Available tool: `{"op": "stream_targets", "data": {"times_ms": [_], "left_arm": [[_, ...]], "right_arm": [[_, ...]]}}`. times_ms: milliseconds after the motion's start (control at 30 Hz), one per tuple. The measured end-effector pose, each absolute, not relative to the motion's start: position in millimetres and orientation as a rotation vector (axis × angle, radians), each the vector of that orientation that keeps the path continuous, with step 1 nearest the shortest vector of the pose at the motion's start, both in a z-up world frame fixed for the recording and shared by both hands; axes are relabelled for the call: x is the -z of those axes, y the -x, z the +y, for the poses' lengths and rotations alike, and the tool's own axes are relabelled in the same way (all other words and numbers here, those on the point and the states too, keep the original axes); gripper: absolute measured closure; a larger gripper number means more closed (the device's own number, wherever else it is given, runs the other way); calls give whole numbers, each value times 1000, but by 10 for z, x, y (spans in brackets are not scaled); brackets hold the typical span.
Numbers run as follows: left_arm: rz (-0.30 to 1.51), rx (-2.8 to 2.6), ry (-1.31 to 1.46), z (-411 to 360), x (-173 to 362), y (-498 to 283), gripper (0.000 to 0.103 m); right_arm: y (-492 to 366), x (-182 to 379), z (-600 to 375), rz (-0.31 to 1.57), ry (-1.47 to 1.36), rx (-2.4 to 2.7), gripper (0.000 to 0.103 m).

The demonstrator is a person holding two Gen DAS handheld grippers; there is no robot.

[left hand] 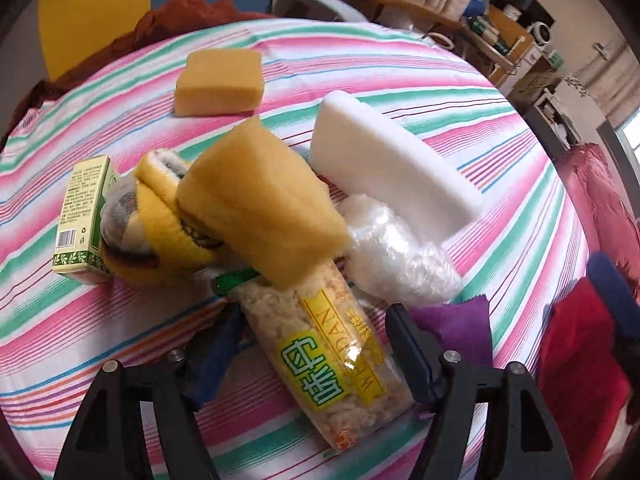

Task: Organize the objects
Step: 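Grasp the rice-cracker bag with the left tool while the right tool approaches the purple pouch, then grasp the purple pouch with the right tool while the left tool lifts the cracker bag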

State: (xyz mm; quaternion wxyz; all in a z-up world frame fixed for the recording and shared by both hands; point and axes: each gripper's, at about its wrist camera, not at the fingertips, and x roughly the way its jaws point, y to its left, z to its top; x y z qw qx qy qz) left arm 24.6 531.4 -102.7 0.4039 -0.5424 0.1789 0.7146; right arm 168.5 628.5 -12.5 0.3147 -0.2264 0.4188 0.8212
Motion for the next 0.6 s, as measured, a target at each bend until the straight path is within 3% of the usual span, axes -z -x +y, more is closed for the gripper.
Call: {"op": "stream_targets", "data": {"times_ms": [67, 100, 433, 600], "left_arm": [[466, -1807, 1322, 5215, 1019, -264, 46], [458, -1804, 1305, 5126, 1012, -258, 47], [473, -1832, 1159, 4003, 982, -266, 48], [418, -1846, 1154, 3601, 985, -254, 48]], "right_arm": [[-1690, 166, 6320, 1131, 605, -2150, 0], [-1701, 188, 6338, 1151, 605, -2140, 0], [-1735, 454, 6483, 1340, 657, -2045, 0], [-1623, 497, 6449, 1267, 767, -2007, 0]]}}
